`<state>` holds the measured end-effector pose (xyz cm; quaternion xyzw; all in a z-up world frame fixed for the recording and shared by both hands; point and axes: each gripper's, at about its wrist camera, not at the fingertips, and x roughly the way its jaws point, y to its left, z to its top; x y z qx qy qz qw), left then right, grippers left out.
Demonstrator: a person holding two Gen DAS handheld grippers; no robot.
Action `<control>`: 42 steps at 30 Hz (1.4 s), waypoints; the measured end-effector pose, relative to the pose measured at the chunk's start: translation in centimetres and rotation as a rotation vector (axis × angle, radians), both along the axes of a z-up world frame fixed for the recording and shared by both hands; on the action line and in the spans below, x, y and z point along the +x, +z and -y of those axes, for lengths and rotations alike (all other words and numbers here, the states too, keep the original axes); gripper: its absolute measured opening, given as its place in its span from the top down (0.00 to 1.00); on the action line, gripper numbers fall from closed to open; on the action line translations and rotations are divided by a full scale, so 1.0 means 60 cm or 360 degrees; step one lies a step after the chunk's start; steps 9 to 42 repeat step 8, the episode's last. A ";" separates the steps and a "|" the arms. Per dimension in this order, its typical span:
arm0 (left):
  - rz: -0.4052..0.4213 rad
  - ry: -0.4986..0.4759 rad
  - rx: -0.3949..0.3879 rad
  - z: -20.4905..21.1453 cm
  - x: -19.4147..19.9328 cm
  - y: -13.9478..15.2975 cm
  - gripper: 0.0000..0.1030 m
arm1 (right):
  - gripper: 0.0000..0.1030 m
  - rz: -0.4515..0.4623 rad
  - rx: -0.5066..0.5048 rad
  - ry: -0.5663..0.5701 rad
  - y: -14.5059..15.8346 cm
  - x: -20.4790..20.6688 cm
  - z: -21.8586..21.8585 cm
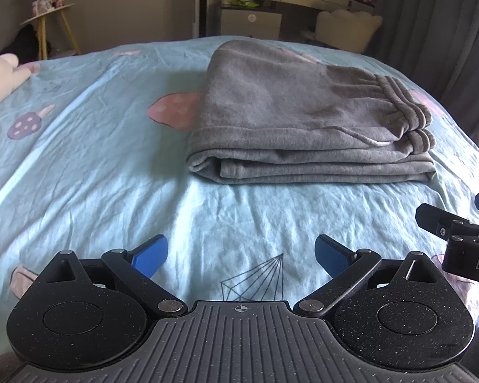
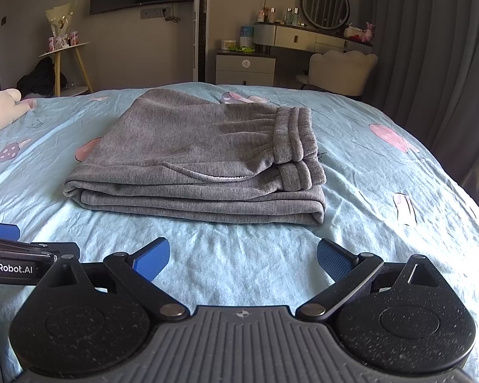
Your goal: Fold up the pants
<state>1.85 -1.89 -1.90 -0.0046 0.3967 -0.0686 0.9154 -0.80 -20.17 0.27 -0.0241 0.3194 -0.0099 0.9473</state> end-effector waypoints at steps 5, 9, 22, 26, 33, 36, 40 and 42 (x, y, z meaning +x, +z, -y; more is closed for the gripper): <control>-0.0025 -0.0024 0.0060 0.010 0.000 -0.005 0.02 | 0.04 0.0002 0.0000 -0.0003 0.001 -0.001 0.000; -0.0045 -0.0017 0.0053 0.008 0.002 -0.007 0.02 | 0.04 -0.0001 -0.0002 -0.0006 0.002 -0.001 -0.001; -0.0045 -0.0017 0.0053 0.008 0.002 -0.007 0.02 | 0.04 -0.0001 -0.0002 -0.0006 0.002 -0.001 -0.001; -0.0045 -0.0017 0.0053 0.008 0.002 -0.007 0.02 | 0.04 -0.0001 -0.0002 -0.0006 0.002 -0.001 -0.001; -0.0045 -0.0017 0.0053 0.008 0.002 -0.007 0.02 | 0.04 -0.0001 -0.0002 -0.0006 0.002 -0.001 -0.001; -0.0045 -0.0017 0.0053 0.008 0.002 -0.007 0.02 | 0.04 -0.0001 -0.0002 -0.0006 0.002 -0.001 -0.001; -0.0045 -0.0017 0.0053 0.008 0.002 -0.007 0.02 | 0.04 -0.0001 -0.0002 -0.0006 0.002 -0.001 -0.001; -0.0045 -0.0017 0.0053 0.008 0.002 -0.007 0.02 | 0.04 -0.0001 -0.0002 -0.0006 0.002 -0.001 -0.001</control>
